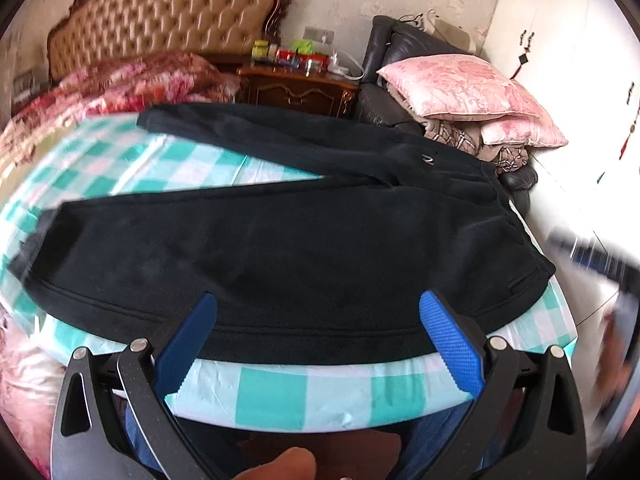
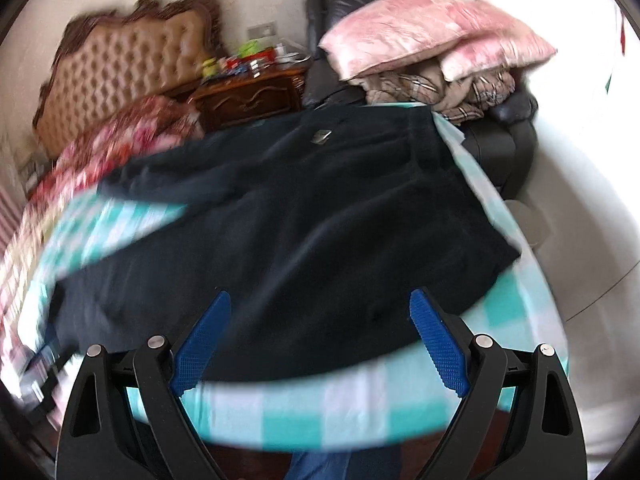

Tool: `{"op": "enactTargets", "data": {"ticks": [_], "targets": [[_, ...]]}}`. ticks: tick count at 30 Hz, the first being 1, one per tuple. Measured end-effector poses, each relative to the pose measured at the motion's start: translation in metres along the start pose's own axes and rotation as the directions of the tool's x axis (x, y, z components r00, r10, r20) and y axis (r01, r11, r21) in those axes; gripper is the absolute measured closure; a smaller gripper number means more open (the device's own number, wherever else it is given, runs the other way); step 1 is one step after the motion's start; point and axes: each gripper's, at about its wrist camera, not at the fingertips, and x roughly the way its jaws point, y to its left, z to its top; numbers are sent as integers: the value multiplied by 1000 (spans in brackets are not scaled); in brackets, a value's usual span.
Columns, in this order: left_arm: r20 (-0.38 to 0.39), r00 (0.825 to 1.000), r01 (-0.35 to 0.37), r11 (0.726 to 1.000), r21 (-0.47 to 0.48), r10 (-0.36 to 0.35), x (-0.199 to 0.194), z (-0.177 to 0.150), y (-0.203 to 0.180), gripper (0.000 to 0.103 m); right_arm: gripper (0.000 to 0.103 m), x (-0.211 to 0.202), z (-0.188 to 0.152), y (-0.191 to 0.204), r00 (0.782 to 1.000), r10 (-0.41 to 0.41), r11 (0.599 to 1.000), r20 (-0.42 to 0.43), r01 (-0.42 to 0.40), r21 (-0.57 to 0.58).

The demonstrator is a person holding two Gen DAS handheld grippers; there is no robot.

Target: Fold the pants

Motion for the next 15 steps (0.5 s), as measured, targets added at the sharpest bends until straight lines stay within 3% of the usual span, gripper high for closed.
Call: {"op": "enactTargets", "data": {"ticks": [1, 5, 8, 9, 11, 15], "targets": [[-8, 1000, 12, 1000, -12, -12, 7, 1, 8, 1, 15, 9, 20, -13, 1000, 7, 1000, -8, -6, 15], [-20, 1000, 14, 997, -70, -16, 27, 10, 40, 1, 15, 72, 114, -62, 994, -110, 994, -15, 110, -27], [-39, 999, -21, 995, -100, 17, 42, 19, 64, 1, 15, 140, 174, -100, 988, -118, 993, -101, 116, -28], [-45, 999, -35, 994, -108, 31, 47, 21, 71, 1, 15, 164, 191, -110, 981, -159, 987, -115, 155, -48], [-56, 997, -66, 989, -132, 59, 56, 25, 87, 1, 15, 196, 210, -113, 966, -223, 972, -131, 210, -110], [-85, 990, -122, 978, -171, 109, 73, 29, 115, 1, 15, 259, 236, -114, 966, -174, 974, -192, 139, -181]]}}
